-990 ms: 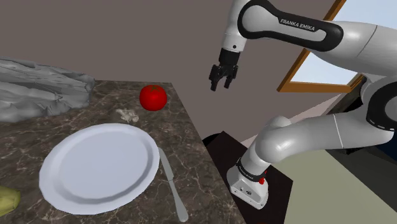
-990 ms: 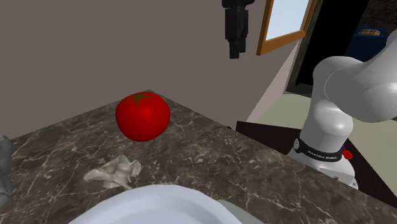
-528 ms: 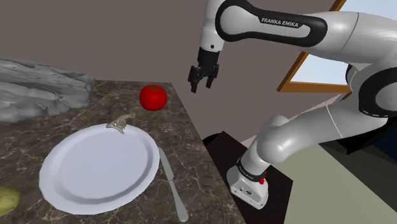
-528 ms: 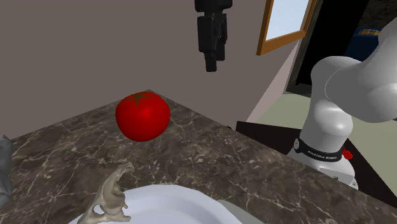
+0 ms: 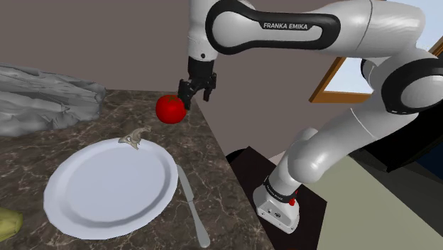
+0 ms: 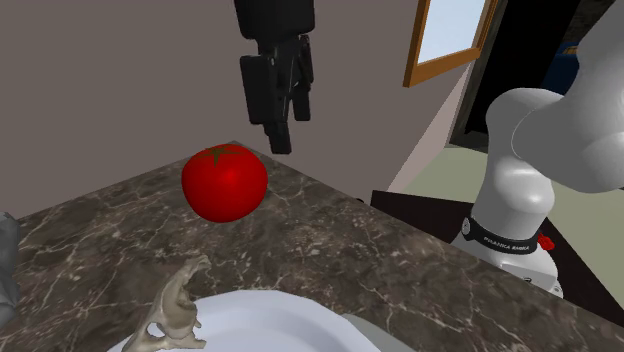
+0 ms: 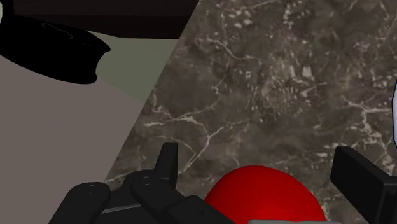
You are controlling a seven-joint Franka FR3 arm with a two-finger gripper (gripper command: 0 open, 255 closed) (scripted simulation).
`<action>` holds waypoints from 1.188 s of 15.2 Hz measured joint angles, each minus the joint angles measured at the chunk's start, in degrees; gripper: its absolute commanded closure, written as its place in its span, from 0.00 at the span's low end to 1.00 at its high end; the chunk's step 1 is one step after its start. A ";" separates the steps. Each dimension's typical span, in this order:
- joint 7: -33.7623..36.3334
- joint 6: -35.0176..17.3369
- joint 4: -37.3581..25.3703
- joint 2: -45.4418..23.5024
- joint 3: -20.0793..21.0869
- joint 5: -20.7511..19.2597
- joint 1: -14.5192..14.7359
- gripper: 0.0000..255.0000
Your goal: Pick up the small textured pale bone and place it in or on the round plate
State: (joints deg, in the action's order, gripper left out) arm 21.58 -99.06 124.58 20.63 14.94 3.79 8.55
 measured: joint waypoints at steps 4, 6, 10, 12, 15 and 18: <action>3.67 -2.49 -4.66 -7.07 4.13 -2.42 1.41 0.00; 5.48 -2.68 -8.09 -10.87 5.94 -4.21 2.08 0.00; 9.68 -2.51 -15.55 -19.09 9.41 -8.69 4.04 0.00; 11.45 -2.40 -18.07 -22.11 10.64 -10.64 5.20 0.00; 11.98 -3.93 -17.62 -23.42 10.84 -11.53 5.45 0.00; 12.29 -6.07 -15.92 -23.85 10.80 -11.86 5.44 0.00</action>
State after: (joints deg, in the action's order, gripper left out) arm 33.87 -105.13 108.66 -3.22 25.75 -8.07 13.99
